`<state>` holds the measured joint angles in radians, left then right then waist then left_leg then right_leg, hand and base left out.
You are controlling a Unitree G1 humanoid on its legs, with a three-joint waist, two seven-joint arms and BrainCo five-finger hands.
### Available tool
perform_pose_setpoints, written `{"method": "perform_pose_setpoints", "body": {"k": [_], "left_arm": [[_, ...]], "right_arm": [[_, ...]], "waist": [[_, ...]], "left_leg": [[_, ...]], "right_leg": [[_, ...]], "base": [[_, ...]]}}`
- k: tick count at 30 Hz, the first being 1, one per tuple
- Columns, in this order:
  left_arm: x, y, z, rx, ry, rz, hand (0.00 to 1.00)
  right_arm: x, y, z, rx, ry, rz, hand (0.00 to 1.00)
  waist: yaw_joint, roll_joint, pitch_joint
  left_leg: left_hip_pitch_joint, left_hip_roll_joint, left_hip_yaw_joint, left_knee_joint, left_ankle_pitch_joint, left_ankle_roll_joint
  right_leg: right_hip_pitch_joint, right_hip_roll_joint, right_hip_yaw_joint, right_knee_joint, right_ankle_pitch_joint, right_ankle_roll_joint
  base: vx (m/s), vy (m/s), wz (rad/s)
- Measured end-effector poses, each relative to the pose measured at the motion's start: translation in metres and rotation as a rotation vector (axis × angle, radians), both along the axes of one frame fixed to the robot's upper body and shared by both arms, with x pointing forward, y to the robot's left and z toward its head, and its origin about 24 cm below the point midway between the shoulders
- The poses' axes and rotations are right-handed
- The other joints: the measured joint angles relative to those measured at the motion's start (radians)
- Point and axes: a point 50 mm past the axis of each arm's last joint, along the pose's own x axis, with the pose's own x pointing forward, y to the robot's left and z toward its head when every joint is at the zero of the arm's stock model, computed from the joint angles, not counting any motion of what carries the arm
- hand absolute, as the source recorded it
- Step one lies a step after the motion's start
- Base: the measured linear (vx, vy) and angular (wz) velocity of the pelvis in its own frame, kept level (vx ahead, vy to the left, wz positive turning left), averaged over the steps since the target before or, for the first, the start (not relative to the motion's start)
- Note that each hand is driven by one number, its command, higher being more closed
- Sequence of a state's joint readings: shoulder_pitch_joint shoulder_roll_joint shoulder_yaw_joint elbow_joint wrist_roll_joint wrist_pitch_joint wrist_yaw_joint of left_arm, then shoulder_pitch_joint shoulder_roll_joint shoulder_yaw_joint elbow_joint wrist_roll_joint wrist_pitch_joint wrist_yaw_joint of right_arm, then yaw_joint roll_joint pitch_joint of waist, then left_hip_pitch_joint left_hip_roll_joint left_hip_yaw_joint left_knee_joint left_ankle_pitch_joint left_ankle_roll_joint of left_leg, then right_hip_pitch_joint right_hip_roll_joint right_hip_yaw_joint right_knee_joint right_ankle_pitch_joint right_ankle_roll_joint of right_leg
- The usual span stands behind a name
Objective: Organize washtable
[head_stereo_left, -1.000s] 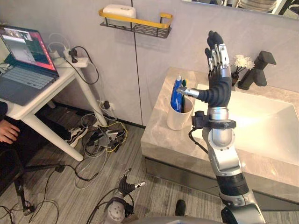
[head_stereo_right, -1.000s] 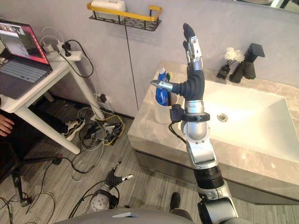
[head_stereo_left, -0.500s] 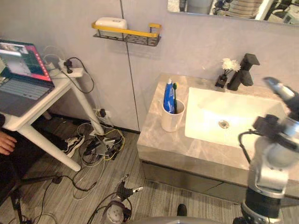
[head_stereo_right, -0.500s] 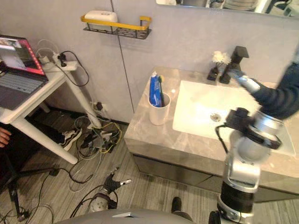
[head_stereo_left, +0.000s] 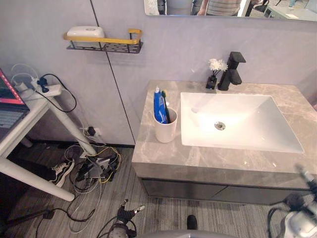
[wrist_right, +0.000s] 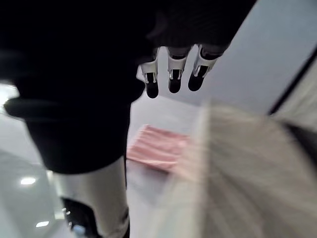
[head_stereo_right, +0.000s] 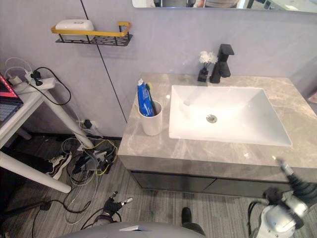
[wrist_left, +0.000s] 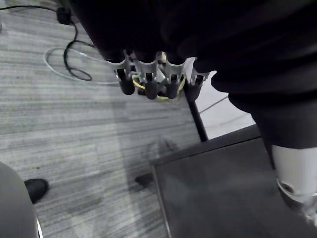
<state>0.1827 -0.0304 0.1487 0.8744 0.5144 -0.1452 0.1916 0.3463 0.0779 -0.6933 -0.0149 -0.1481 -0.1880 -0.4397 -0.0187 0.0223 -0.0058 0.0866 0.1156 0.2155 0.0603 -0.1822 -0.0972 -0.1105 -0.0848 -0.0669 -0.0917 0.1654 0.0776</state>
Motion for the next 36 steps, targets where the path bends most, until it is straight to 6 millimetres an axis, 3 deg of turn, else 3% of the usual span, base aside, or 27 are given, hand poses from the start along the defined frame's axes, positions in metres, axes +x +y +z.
{"method": "perform_pose_setpoints", "body": {"k": [2, 6, 8, 12, 16, 21, 31, 34, 36], "left_arm": [[0.000, -0.003, -0.003, -0.012, 0.022, 0.012, 0.00], [0.002, -0.004, -0.005, -0.026, 0.033, 0.048, 0.00], [0.003, -0.004, -0.007, -0.036, 0.047, 0.074, 0.00], [0.004, -0.002, -0.007, -0.065, 0.042, 0.136, 0.00], [0.003, 0.002, -0.009, -0.102, 0.058, 0.197, 0.00], [0.003, 0.010, -0.010, -0.154, 0.059, 0.277, 0.00], [0.003, 0.019, -0.008, -0.358, -0.064, 0.651, 0.00], [0.021, 0.026, 0.006, -0.427, -0.219, 0.779, 0.00], [0.046, 0.037, 0.032, -0.459, -0.419, 0.792, 0.00]], "right_arm": [[-0.028, 0.002, -0.045, 0.144, 0.154, -0.105, 0.00], [-0.060, 0.023, -0.101, 0.413, 0.305, -0.163, 0.00], [-0.076, 0.038, -0.123, 0.546, 0.363, -0.187, 0.00], [-0.088, 0.068, -0.154, 0.803, 0.375, -0.198, 0.00], [-0.090, 0.090, -0.168, 0.959, 0.394, -0.135, 0.00], [-0.075, 0.094, -0.171, 0.989, 0.437, -0.004, 0.00], [-0.066, 0.093, -0.173, 0.991, 0.489, 0.114, 0.00], [-0.064, 0.094, -0.173, 0.983, 0.512, 0.143, 0.00], [-0.062, 0.093, -0.173, 0.966, 0.524, 0.173, 0.00]], "waist": [[-0.002, 0.010, 0.015], [-0.001, 0.033, 0.036], [0.001, 0.033, 0.043], [0.002, 0.022, 0.075], [0.003, 0.012, 0.088], [0.005, 0.001, 0.106], [0.002, -0.003, 0.110], [0.003, -0.006, 0.111], [0.002, -0.006, 0.111]], "left_leg": [[0.010, 0.001, 0.010, 0.002, -0.006, 0.000], [0.028, 0.011, 0.031, 0.000, -0.013, -0.006], [0.031, 0.015, 0.031, -0.002, -0.013, -0.006], [0.057, 0.018, 0.028, -0.006, -0.014, -0.007], [0.081, 0.019, 0.018, -0.011, -0.015, -0.007], [0.095, 0.018, -0.005, -0.013, -0.015, -0.006], [0.098, 0.019, -0.043, -0.012, -0.015, -0.006], [0.096, 0.019, -0.046, -0.011, -0.015, -0.006], [0.094, 0.019, -0.050, -0.010, -0.015, -0.006]], "right_leg": [[0.006, 0.002, 0.005, 0.000, 0.000, 0.000], [0.009, 0.011, 0.025, -0.003, -0.001, -0.001], [0.012, 0.017, 0.023, -0.004, -0.003, -0.003], [0.038, 0.019, 0.018, -0.005, -0.007, -0.004], [0.069, 0.015, 0.003, -0.007, -0.014, -0.001], [0.090, 0.012, -0.016, -0.007, -0.018, 0.001], [0.111, 0.010, -0.056, -0.007, -0.031, 0.006], [0.111, 0.009, -0.058, -0.007, -0.031, 0.005], [0.111, 0.009, -0.059, -0.007, -0.031, 0.005]], "base": [[0.02, 0.013, -0.12], [0.02, -0.002, -0.18], [0.01, -0.008, -0.03], [0.00, 0.001, 0.01], [0.01, 0.011, 0.11], [0.01, 0.005, 0.10], [0.03, -0.002, 0.11], [0.00, 0.000, 0.00], [0.00, 0.000, 0.00]]}}
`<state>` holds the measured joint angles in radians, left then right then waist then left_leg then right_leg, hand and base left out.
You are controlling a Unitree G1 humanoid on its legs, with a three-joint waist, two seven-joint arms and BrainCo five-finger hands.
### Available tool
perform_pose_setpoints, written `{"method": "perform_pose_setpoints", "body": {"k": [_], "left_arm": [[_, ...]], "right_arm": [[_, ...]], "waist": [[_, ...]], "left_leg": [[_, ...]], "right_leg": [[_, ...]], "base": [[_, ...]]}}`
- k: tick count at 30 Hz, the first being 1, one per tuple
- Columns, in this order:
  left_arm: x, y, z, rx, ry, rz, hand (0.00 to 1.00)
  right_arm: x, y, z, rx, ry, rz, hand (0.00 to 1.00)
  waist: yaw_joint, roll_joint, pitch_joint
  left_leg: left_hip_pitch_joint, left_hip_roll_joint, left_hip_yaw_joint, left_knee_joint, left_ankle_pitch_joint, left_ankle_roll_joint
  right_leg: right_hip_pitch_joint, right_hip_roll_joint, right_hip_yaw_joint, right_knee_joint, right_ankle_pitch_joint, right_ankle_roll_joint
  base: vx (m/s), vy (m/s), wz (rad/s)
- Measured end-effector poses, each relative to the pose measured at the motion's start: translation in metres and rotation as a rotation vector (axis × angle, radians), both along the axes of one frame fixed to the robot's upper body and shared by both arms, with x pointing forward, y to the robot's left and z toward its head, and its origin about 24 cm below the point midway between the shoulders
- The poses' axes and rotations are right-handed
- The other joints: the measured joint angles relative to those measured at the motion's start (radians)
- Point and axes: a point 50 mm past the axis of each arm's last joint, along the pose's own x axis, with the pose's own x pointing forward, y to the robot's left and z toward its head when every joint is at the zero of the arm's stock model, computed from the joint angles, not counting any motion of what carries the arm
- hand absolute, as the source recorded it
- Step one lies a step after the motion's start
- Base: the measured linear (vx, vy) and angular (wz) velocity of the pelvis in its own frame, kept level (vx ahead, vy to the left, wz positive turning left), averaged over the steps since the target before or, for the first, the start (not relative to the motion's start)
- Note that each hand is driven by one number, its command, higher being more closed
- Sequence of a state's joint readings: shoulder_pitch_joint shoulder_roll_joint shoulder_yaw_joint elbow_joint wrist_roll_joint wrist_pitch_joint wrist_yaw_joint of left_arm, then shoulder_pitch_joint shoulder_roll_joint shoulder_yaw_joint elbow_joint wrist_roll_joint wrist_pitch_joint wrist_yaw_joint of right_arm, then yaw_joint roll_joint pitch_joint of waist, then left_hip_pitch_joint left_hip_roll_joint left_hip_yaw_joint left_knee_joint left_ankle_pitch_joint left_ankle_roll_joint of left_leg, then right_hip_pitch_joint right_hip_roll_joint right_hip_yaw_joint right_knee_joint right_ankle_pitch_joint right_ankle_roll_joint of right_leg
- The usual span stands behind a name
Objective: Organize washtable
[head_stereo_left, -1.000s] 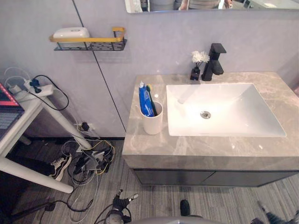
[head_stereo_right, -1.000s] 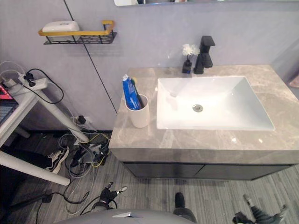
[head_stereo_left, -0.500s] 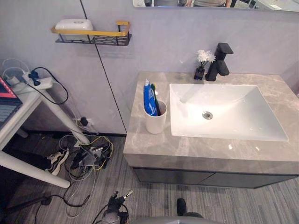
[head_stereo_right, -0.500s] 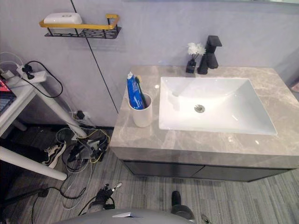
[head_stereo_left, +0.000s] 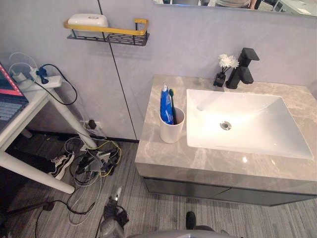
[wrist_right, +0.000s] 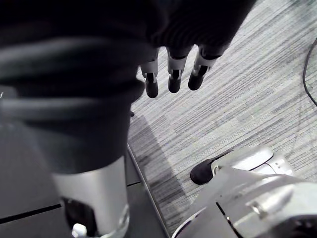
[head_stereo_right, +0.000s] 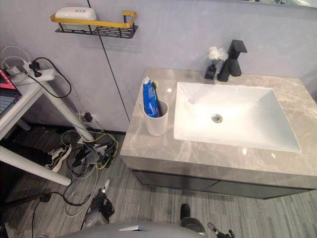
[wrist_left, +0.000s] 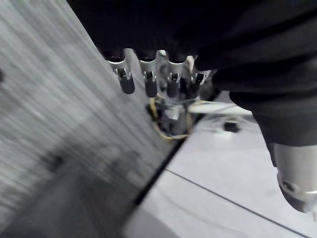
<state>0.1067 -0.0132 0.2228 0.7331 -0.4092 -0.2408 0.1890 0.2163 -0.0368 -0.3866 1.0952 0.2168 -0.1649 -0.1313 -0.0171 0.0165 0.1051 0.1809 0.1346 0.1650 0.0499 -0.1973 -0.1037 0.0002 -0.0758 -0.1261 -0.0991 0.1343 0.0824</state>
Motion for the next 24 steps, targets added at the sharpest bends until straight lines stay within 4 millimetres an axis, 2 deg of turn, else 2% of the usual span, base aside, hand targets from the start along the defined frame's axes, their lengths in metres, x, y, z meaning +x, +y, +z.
{"method": "perform_pose_setpoints", "body": {"k": [3, 5, 6, 8, 10, 12, 13, 14, 16, 17, 19, 20, 24], "left_arm": [[0.023, 0.015, 0.037, 0.067, -0.216, 0.078, 0.00], [0.038, 0.028, 0.071, 0.128, -0.384, 0.135, 0.00], [0.040, 0.030, 0.079, 0.143, -0.421, 0.145, 0.00], [0.048, 0.036, 0.111, 0.192, -0.558, 0.180, 0.00], [0.051, 0.038, 0.131, 0.223, -0.641, 0.191, 0.00], [0.055, 0.034, 0.165, 0.272, -0.803, 0.191, 0.00], [0.056, 0.032, 0.172, 0.284, -0.836, 0.181, 0.00], [0.059, 0.022, 0.189, 0.303, -0.918, 0.142, 0.00], [0.061, 0.007, 0.206, 0.281, -1.012, 0.082, 0.00], [0.063, -0.008, 0.218, 0.255, -1.090, 0.011, 0.00], [0.064, -0.023, 0.227, 0.219, -1.150, -0.056, 0.00], [0.064, -0.040, 0.235, 0.164, -1.210, -0.139, 0.00], [0.063, -0.078, 0.246, 0.061, -1.306, -0.349, 0.00]], "right_arm": [[0.001, 0.000, 0.000, -0.005, -0.001, 0.016, 0.00], [0.003, -0.001, 0.001, -0.010, -0.003, 0.040, 0.00], [0.003, -0.001, 0.001, -0.011, -0.003, 0.042, 0.00], [0.003, -0.004, 0.001, -0.014, -0.004, 0.045, 0.00], [0.003, -0.003, 0.001, -0.013, -0.004, 0.045, 0.00], [0.003, -0.004, 0.001, -0.011, -0.007, 0.047, 0.00], [0.003, -0.004, 0.001, -0.010, -0.009, 0.048, 0.00], [0.001, -0.004, 0.001, -0.011, -0.010, 0.047, 0.00], [-0.001, -0.004, 0.001, -0.005, -0.012, 0.033, 0.00], [-0.003, -0.004, 0.001, 0.003, -0.012, 0.011, 0.00], [-0.003, -0.004, 0.001, 0.003, -0.012, 0.012, 0.00], [-0.004, -0.004, 0.001, 0.003, -0.013, 0.013, 0.00], [-0.005, -0.004, 0.001, 0.004, -0.009, 0.014, 0.00]], "waist": [[0.000, 0.001, 0.000], [-0.001, 0.002, 0.000], [-0.001, 0.003, 0.000], [-0.002, 0.004, 0.001], [-0.002, 0.004, 0.001], [-0.003, 0.005, 0.000], [-0.003, 0.006, 0.000], [-0.004, 0.004, -0.004], [-0.003, 0.002, -0.009], [-0.002, 0.004, -0.009], [-0.003, 0.008, -0.012], [-0.004, 0.009, -0.013], [-0.004, 0.010, -0.015]], "left_leg": [[-0.001, 0.002, -0.001, -0.001, 0.000, 0.000], [-0.001, 0.003, -0.002, -0.001, 0.000, 0.000], [-0.001, 0.003, -0.002, -0.001, 0.000, 0.000], [-0.001, 0.003, -0.003, -0.001, 0.000, 0.000], [-0.002, 0.002, -0.004, -0.002, 0.000, 0.000], [-0.002, 0.001, -0.006, -0.002, 0.000, 0.000], [-0.002, 0.000, -0.006, -0.002, 0.000, 0.000], [-0.017, -0.003, -0.010, 0.009, 0.000, 0.001], [-0.033, -0.007, -0.013, 0.014, 0.002, 0.002], [-0.036, -0.010, -0.013, 0.019, 0.002, 0.002], [-0.035, -0.010, -0.010, 0.021, 0.002, 0.002], [-0.035, -0.011, -0.008, 0.024, 0.002, 0.002], [-0.043, -0.011, -0.002, 0.033, 0.001, 0.002]], "right_leg": [[0.000, 0.000, -0.001, 0.000, -0.001, -0.001], [-0.001, 0.001, -0.002, 0.000, -0.001, -0.002], [-0.001, 0.001, -0.003, 0.000, -0.001, -0.002], [-0.001, 0.001, -0.004, 0.000, -0.001, -0.002], [0.000, 0.001, -0.006, 0.000, -0.001, -0.002], [0.000, 0.001, -0.009, 0.000, -0.001, -0.002], [0.001, 0.001, -0.010, 0.000, -0.001, -0.002], [-0.005, -0.003, -0.013, 0.001, -0.001, -0.002], [-0.017, -0.008, -0.015, 0.004, 0.002, 0.000], [-0.018, -0.010, -0.013, 0.007, 0.003, 0.002], [-0.018, -0.011, -0.010, 0.007, 0.005, 0.002], [-0.019, -0.011, -0.003, 0.007, 0.006, 0.001], [-0.025, -0.012, 0.002, 0.007, 0.006, 0.001]], "base": [[0.00, 0.000, 0.00], [0.00, 0.000, 0.00], [0.00, 0.000, 0.00], [0.00, 0.000, 0.00], [0.00, 0.000, 0.00], [0.01, 0.002, 0.02], [0.00, 0.006, 0.08], [-0.01, 0.007, 0.10], [-0.01, 0.010, 0.10], [0.00, 0.000, 0.00], [-0.03, 0.007, -0.06], [-0.04, 0.003, -0.08], [-0.05, -0.001, -0.05]]}}
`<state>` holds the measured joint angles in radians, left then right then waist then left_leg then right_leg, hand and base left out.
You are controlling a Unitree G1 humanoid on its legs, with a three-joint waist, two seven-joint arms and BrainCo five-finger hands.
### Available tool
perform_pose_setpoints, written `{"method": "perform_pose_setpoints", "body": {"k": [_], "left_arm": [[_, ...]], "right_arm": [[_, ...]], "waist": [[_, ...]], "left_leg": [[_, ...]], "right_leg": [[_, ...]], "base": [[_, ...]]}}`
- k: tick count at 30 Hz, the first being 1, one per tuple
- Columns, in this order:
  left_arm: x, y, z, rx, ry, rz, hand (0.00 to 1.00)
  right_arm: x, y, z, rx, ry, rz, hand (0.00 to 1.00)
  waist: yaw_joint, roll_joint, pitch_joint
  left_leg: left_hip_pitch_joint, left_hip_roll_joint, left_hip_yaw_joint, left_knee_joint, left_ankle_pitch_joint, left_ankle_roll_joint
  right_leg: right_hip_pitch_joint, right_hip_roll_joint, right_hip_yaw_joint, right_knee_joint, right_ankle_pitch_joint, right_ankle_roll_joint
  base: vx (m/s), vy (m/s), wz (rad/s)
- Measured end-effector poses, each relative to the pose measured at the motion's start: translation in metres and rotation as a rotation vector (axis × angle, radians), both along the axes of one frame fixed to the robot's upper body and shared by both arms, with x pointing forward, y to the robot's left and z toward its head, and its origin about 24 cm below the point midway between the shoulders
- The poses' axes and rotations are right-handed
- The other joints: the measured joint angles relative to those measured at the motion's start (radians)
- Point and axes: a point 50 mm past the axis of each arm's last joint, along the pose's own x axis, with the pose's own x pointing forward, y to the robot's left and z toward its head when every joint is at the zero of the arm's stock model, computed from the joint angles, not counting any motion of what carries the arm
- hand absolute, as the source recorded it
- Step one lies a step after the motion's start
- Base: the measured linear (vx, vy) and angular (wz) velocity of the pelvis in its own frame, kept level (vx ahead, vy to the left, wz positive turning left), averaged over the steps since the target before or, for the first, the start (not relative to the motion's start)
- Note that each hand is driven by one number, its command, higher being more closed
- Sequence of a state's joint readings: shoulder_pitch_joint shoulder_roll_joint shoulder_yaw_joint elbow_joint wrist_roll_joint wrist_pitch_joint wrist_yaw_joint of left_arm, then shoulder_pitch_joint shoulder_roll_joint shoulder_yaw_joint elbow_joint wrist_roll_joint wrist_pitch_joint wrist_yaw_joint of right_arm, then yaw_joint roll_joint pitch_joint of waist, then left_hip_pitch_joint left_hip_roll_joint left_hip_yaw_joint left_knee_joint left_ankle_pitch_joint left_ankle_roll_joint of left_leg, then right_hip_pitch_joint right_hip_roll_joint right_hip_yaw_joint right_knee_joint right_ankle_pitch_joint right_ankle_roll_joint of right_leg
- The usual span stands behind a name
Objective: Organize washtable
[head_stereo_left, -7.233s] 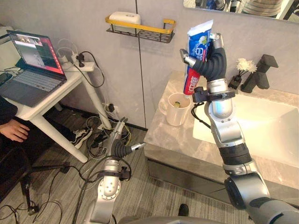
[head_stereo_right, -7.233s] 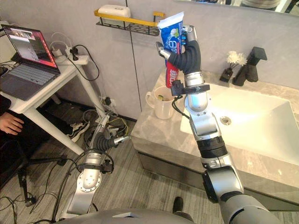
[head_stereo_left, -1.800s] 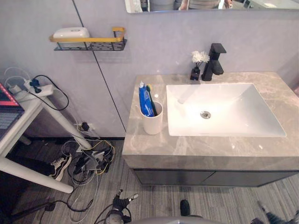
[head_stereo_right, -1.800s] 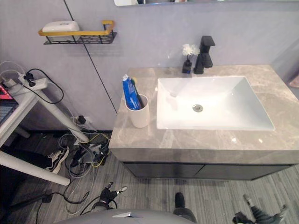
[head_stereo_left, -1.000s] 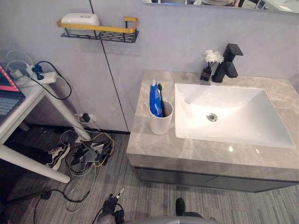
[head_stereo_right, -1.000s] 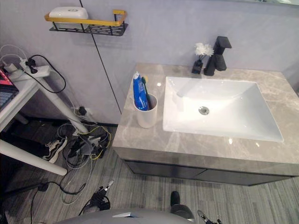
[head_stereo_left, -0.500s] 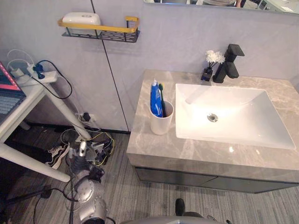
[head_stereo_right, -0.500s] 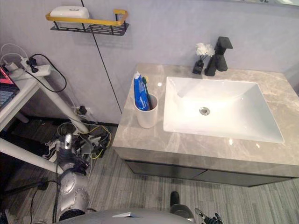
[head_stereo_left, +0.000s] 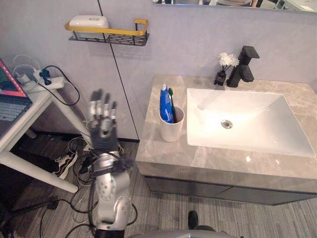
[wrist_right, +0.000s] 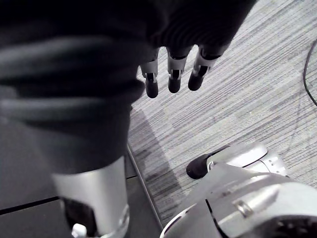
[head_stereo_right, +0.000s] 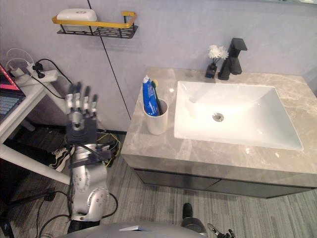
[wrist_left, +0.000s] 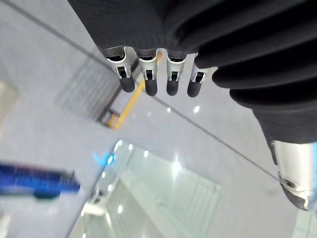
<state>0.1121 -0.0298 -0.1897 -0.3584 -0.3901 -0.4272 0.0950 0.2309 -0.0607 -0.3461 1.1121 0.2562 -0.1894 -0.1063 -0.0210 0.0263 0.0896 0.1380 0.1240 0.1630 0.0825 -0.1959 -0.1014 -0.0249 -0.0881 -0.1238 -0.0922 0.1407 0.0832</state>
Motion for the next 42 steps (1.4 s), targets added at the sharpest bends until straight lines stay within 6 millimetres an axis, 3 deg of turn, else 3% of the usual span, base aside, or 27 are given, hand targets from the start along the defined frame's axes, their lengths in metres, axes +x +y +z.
{"method": "perform_pose_setpoints", "body": {"k": [6, 12, 13, 16, 25, 28, 42], "left_arm": [[-0.002, -0.018, 0.001, 0.021, -0.025, -0.133, 0.00], [-0.005, -0.049, 0.007, 0.099, -0.077, -0.350, 0.00], [-0.006, -0.052, 0.006, 0.109, -0.077, -0.371, 1.00], [-0.006, -0.062, 0.002, 0.150, -0.071, -0.441, 1.00], [-0.004, -0.079, -0.037, 0.253, 0.102, -0.557, 1.00], [-0.004, -0.079, -0.043, 0.269, 0.126, -0.568, 1.00], [-0.006, -0.084, -0.068, 0.331, 0.232, -0.629, 1.00]], "right_arm": [[-0.002, 0.001, -0.001, 0.011, 0.009, 0.020, 0.00], [-0.005, 0.003, -0.002, 0.026, 0.027, 0.047, 0.00], [-0.005, 0.003, -0.002, 0.026, 0.027, 0.048, 0.00], [-0.004, 0.002, -0.002, 0.023, 0.029, 0.066, 0.00], [-0.003, 0.001, -0.001, 0.018, 0.030, 0.088, 0.00], [0.000, 0.001, -0.001, 0.018, 0.024, 0.092, 0.00], [0.001, 0.001, -0.001, 0.017, 0.023, 0.093, 0.00]], "waist": [[-0.001, 0.000, -0.016], [0.000, -0.008, -0.023], [0.000, -0.008, -0.023], [-0.002, -0.005, -0.025], [-0.007, -0.001, -0.029], [-0.025, -0.001, -0.029], [-0.028, -0.001, -0.028]], "left_leg": [[-0.021, 0.002, -0.003, 0.008, 0.000, 0.000], [-0.022, 0.002, -0.004, 0.011, -0.001, 0.001], [-0.020, 0.002, -0.004, 0.010, -0.001, 0.001], [-0.017, 0.002, -0.004, 0.006, -0.001, 0.001], [0.002, 0.002, -0.011, -0.009, -0.001, 0.001], [0.010, 0.002, -0.018, -0.013, -0.001, 0.001], [0.011, 0.002, -0.019, -0.024, -0.001, 0.001]], "right_leg": [[-0.011, -0.001, 0.001, 0.000, 0.007, -0.004], [-0.009, -0.001, 0.000, -0.002, 0.009, -0.004], [-0.008, -0.001, -0.001, -0.003, 0.009, -0.004], [-0.008, -0.002, -0.004, -0.006, 0.009, -0.004], [0.001, -0.004, -0.014, -0.007, 0.008, -0.003], [0.012, -0.004, -0.025, -0.007, 0.005, -0.002], [0.011, -0.002, -0.025, -0.007, 0.002, -0.003]], "base": [[-0.03, -0.006, 0.01], [0.00, 0.000, 0.01], [0.01, 0.004, -0.05], [0.00, 0.002, -0.01], [0.02, 0.002, 0.01], [0.01, 0.001, 0.05], [0.00, 0.000, 0.00]]}}
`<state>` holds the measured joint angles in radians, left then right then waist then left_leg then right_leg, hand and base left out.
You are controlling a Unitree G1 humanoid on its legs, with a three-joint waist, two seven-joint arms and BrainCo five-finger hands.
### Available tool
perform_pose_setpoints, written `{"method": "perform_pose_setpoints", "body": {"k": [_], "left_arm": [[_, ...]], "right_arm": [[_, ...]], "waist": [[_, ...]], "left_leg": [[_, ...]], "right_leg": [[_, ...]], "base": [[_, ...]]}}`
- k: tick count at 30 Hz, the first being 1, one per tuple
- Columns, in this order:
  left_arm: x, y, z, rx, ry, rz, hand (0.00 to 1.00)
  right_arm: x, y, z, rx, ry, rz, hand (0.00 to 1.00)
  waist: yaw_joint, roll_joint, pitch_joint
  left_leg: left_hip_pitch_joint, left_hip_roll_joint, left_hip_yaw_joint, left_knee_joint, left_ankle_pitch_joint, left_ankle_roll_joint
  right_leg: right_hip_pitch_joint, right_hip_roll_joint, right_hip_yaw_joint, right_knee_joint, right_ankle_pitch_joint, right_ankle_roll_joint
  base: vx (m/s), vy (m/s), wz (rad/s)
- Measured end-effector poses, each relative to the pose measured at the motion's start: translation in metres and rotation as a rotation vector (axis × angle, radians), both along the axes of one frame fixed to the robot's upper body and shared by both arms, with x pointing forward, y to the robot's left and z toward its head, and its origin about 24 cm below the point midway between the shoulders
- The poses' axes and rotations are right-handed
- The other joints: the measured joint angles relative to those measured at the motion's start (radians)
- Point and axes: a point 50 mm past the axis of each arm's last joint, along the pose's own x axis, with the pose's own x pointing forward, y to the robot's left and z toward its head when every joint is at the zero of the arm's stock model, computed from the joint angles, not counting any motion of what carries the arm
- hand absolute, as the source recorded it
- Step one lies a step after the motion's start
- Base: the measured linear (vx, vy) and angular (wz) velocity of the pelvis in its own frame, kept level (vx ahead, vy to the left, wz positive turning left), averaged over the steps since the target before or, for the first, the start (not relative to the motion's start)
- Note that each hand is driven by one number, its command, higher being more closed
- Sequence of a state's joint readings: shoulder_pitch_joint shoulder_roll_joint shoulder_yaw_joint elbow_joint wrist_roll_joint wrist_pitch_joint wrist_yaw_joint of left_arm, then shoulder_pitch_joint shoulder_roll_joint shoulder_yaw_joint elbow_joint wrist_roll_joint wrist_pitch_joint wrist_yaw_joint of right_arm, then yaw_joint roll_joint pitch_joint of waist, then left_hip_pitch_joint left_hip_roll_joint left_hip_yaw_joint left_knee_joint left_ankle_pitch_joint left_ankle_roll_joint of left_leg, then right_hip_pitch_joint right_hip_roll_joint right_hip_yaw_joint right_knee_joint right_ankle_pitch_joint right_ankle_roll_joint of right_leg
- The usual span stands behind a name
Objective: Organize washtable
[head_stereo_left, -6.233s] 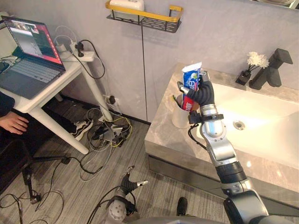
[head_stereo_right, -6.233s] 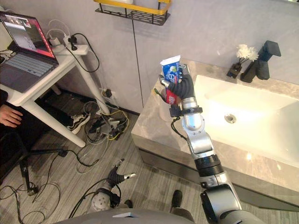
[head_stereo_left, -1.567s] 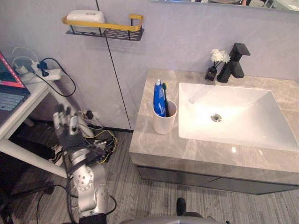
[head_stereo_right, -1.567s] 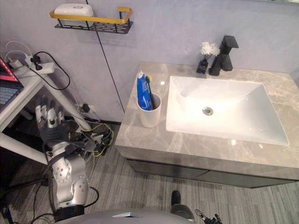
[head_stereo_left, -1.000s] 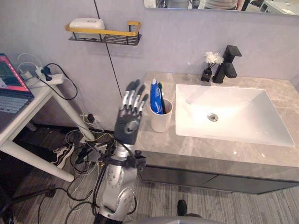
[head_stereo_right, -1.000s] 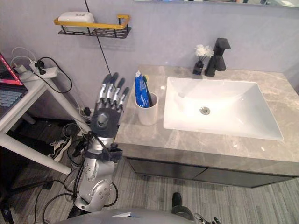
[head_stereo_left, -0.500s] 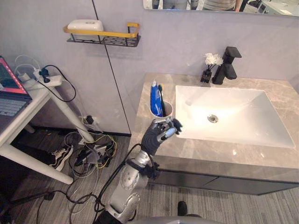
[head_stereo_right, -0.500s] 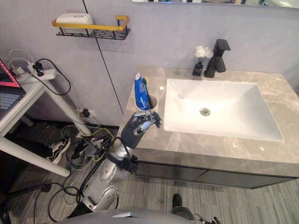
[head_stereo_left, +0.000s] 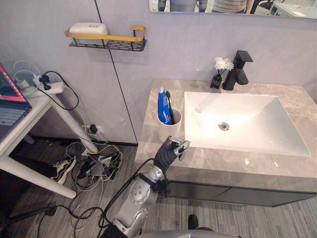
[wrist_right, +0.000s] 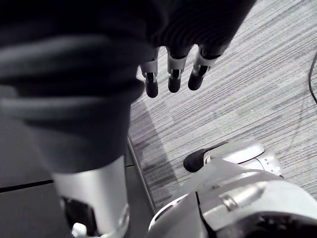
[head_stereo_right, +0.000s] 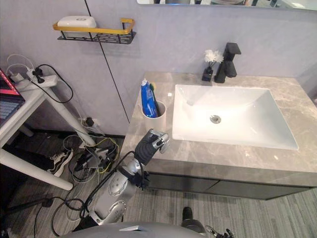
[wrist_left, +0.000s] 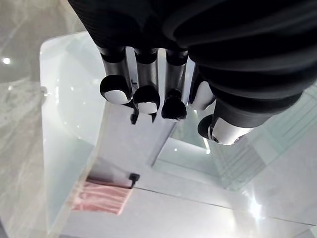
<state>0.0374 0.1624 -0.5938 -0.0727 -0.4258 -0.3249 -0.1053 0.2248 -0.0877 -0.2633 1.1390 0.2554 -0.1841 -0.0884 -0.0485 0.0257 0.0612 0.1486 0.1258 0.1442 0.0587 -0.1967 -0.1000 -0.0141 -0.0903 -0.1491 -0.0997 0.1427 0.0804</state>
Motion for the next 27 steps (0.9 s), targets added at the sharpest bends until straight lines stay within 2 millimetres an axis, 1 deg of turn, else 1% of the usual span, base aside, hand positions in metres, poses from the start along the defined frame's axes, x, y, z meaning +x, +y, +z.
{"method": "perform_pose_setpoints", "body": {"k": [5, 11, 14, 18, 21, 26, 27], "left_arm": [[0.002, 0.003, -0.001, 0.007, 0.006, 0.025, 1.00], [0.014, 0.023, -0.014, 0.054, 0.052, 0.152, 1.00], [0.016, 0.029, -0.013, 0.074, 0.044, 0.190, 1.00], [0.017, 0.029, -0.015, 0.088, 0.044, 0.201, 1.00], [0.021, 0.030, -0.020, 0.107, 0.066, 0.212, 1.00], [0.026, 0.028, -0.018, 0.110, 0.055, 0.213, 1.00], [0.028, 0.027, -0.019, 0.118, 0.058, 0.213, 1.00]], "right_arm": [[0.000, 0.000, 0.000, 0.000, 0.000, 0.000, 0.00], [0.001, 0.000, 0.000, -0.001, -0.001, 0.000, 0.00], [0.001, 0.000, 0.000, -0.002, -0.001, -0.001, 0.00], [0.001, 0.000, 0.000, -0.002, -0.001, -0.001, 0.00], [0.001, 0.000, 0.000, -0.002, -0.002, -0.001, 0.00], [0.001, 0.000, 0.000, -0.008, 0.001, -0.005, 0.00], [0.001, 0.000, 0.000, -0.008, 0.001, -0.007, 0.00]], "waist": [[-0.001, 0.000, 0.000], [-0.005, 0.000, 0.000], [-0.005, -0.001, 0.001], [-0.006, -0.001, 0.001], [-0.009, -0.002, 0.002], [-0.010, -0.001, 0.002], [-0.013, -0.001, 0.002]], "left_leg": [[0.003, 0.000, 0.001, -0.001, 0.000, 0.000], [0.005, 0.000, 0.004, -0.001, 0.000, 0.000], [0.005, 0.000, 0.006, -0.001, 0.000, 0.000], [0.005, 0.000, 0.011, -0.002, 0.000, 0.000], [0.005, 0.002, 0.014, -0.005, 0.000, 0.000], [0.004, 0.004, 0.028, -0.010, -0.001, -0.001], [0.004, 0.004, 0.030, -0.011, -0.001, -0.001]], "right_leg": [[0.000, 0.001, 0.000, 0.000, -0.002, 0.001], [0.000, 0.002, 0.001, 0.000, -0.003, 0.002], [0.000, 0.002, 0.001, 0.000, -0.003, 0.002], [-0.002, 0.003, 0.003, 0.000, -0.003, 0.002], [-0.005, 0.006, 0.007, 0.000, -0.003, 0.001], [-0.019, 0.012, 0.025, 0.000, -0.003, 0.001], [-0.020, 0.013, 0.026, 0.000, -0.003, 0.001]], "base": [[0.00, 0.000, 0.00], [0.00, 0.000, 0.00], [0.00, 0.000, 0.00], [0.00, 0.000, 0.00], [-0.01, -0.004, -0.02], [0.01, -0.005, -0.11], [0.03, 0.001, -0.05]]}}
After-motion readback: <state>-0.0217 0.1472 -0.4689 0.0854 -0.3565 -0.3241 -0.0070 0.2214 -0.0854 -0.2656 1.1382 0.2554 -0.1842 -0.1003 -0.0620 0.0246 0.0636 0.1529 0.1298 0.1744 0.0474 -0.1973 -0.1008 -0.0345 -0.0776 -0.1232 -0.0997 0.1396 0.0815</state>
